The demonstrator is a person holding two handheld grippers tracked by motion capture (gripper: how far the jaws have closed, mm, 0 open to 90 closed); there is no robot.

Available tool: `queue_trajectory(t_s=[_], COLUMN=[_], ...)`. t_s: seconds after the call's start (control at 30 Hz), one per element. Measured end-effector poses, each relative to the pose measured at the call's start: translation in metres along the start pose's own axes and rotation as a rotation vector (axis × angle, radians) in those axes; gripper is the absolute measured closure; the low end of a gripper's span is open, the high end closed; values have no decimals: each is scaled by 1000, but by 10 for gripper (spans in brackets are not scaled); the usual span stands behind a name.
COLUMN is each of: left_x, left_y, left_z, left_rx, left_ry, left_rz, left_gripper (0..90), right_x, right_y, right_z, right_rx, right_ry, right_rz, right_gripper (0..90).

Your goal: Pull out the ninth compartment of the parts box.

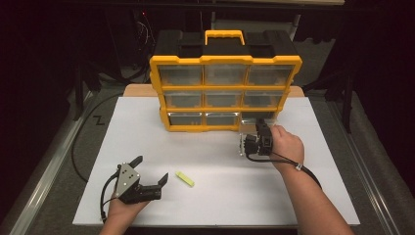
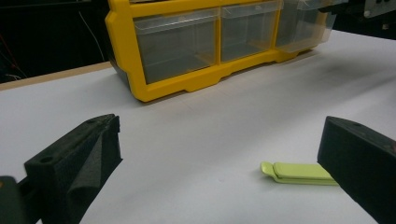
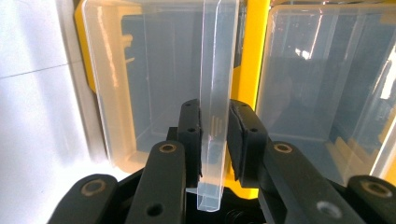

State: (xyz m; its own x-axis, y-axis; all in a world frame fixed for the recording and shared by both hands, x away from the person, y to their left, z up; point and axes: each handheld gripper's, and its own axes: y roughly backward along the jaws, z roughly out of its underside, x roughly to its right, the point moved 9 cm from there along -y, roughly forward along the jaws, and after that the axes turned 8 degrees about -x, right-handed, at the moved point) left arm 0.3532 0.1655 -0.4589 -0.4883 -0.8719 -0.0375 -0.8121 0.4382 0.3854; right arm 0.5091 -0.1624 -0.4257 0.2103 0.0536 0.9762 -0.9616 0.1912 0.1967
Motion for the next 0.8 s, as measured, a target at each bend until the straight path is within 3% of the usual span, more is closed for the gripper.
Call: queue_trajectory(t_s=[0.8], left_x=[1], left_y=[0], left_z=[-1], left_rx=[7], left_ry=[2], left_rz=[2], left_gripper=[3], right_x=[-6], right_y=[31], right_z=[11], right_rx=[14], right_ry=[-9], right_rz=[4], right_gripper=[784])
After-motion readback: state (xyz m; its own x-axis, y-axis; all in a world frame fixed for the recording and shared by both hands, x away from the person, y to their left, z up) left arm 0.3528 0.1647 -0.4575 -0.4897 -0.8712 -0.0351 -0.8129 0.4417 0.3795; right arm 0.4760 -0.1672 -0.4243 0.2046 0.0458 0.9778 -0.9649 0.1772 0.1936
